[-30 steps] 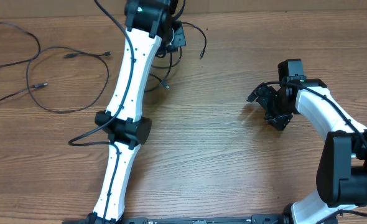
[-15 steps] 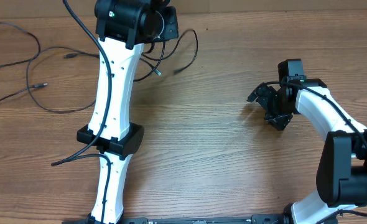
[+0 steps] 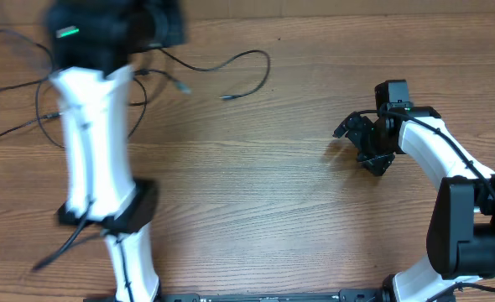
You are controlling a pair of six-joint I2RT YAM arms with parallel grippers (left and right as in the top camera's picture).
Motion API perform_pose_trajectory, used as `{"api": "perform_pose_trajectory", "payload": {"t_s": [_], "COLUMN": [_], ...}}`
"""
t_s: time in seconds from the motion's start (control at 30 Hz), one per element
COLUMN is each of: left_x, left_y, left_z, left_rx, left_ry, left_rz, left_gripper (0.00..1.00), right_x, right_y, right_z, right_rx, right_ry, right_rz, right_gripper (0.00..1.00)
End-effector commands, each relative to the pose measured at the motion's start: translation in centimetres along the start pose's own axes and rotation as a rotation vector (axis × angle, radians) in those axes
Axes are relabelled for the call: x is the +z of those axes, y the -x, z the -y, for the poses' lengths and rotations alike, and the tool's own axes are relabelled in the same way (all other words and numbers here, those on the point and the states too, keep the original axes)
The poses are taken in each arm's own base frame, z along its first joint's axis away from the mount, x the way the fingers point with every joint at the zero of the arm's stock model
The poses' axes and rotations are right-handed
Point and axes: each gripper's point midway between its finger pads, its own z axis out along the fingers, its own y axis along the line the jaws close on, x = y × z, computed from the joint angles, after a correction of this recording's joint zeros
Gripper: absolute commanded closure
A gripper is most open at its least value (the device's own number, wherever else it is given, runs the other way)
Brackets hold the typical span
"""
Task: Untangle cables
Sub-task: 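Lift the cable with the left gripper and drag it to the left pile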
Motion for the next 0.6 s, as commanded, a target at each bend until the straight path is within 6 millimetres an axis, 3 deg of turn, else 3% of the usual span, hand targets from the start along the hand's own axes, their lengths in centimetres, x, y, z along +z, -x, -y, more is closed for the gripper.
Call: {"api": "perform_pose_trajectory", "payload": {"t_s": [0.0, 0.17, 0.33, 0.43, 0.57], "left_x": [-9.2, -14.0, -18.8, -19.9, -18.1], "left_y": [-0.2, -5.0, -12.4, -14.9, -16.3], "left_z": [-6.6, -14.4, -22.9, -26.4, -30.8], "left_rx": [-0.089, -0.298, -0.697, -0.816, -0.938], "left_ry": [0.107, 0.308, 0.617, 0.731, 0.781], "left_rz": [0.104, 0.076, 0.103, 0.137, 0.161], "left_gripper": [0.96, 0.96, 0.96, 0.95, 0.96], "right_x": [0.1, 0.1, 0.1, 0.1, 0.1], "right_y": [-0.1, -0.1, -0.1, -0.1, -0.1], "right_z": [0.0, 0.0, 0.0, 0.0, 0.0], "right_rx": [-0.014, -0.014, -0.014, -0.014, -0.014], "right_ry": [-0.007, -0.007, -0.007, -0.007, -0.007], "right_rz": [0.007, 0.007, 0.007, 0.007, 0.007], "right_gripper": [0.00, 0.00, 0.00, 0.00, 0.00]}}
